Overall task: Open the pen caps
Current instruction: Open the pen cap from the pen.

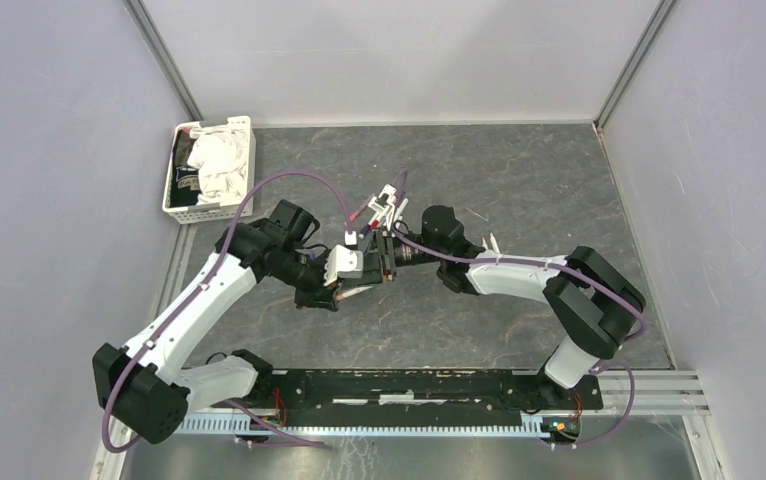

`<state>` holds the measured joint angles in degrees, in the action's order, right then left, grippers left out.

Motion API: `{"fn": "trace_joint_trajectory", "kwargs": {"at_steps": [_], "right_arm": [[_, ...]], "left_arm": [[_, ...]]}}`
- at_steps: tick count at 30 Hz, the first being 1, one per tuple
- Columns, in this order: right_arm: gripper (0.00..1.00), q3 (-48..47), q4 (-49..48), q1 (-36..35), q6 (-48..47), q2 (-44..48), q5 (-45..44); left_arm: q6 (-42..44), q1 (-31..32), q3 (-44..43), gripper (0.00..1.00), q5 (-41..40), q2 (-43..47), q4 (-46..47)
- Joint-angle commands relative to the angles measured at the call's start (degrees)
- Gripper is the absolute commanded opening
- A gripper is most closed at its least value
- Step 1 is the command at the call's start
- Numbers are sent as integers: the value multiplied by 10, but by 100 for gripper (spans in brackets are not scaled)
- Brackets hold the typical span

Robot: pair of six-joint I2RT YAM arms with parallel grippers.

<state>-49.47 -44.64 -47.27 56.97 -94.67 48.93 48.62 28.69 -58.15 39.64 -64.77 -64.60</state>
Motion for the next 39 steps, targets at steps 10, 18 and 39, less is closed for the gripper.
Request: {"fn": "trace_joint_trajectory", "kwargs": {"at_steps": [10, 18, 39], "right_arm": [[53, -75, 262, 8, -214, 7, 50], [61, -134, 331, 17, -256, -1, 70], [29, -230, 287, -46, -192, -111, 101]], "left_arm": [[151, 3, -63, 2, -81, 39, -58], [228, 4, -80, 2, -166, 36, -95], [278, 23, -101, 2, -208, 28, -91]]}}
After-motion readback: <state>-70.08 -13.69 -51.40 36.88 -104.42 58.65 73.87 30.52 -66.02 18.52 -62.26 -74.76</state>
